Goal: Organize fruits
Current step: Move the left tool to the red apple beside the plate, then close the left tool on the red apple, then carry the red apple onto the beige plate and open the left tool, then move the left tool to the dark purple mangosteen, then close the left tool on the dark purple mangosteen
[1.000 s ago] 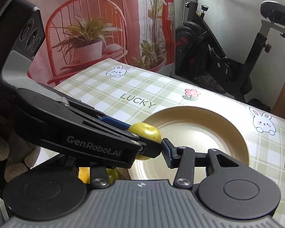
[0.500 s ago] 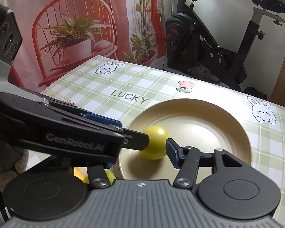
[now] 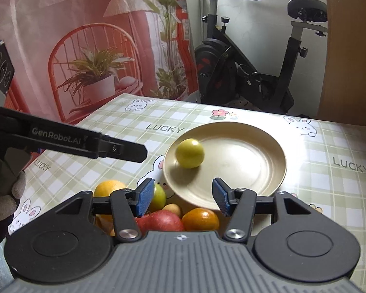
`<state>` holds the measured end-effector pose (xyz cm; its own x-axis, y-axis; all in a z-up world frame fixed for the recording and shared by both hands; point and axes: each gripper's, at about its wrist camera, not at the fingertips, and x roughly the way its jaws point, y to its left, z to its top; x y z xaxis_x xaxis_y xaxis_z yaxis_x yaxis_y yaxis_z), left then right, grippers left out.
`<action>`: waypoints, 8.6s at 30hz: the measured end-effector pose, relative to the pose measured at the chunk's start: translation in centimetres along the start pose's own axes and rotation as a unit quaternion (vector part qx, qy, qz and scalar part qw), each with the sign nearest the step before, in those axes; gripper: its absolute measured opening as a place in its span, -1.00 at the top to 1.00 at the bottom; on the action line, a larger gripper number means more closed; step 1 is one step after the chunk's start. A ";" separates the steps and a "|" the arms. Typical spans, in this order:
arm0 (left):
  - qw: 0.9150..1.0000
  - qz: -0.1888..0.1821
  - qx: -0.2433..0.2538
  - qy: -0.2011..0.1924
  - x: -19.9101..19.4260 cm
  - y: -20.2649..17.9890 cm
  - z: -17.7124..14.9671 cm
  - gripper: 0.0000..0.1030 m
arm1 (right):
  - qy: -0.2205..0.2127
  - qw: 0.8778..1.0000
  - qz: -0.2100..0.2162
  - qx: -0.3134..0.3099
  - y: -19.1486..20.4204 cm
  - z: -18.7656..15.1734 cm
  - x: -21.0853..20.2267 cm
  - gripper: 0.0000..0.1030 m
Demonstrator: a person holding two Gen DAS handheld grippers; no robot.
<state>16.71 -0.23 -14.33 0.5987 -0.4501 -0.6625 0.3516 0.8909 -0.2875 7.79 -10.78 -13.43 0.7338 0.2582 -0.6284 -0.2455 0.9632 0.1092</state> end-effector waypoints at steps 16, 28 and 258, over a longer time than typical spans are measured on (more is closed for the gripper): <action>1.000 0.003 -0.018 0.024 0.0 1.2 -2.1 0.05 | 0.046 0.999 -0.009 0.016 0.3 -1.5 1.7 -0.13; 0.997 -0.038 -0.006 0.061 1.4 0.2 -4.0 0.06 | 0.049 0.998 -0.003 0.042 -1.3 -3.2 -0.9 -0.13; 0.985 -0.107 0.033 0.131 6.1 -5.2 -4.7 0.11 | 0.050 0.998 0.015 0.033 -2.2 -6.5 -2.7 -0.27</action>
<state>15.21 -7.32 -20.15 0.3024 -0.5890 -0.7494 0.5012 0.7670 -0.4006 2.26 -14.04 -16.95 0.6586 0.2816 -0.6978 -0.2218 0.9588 0.1776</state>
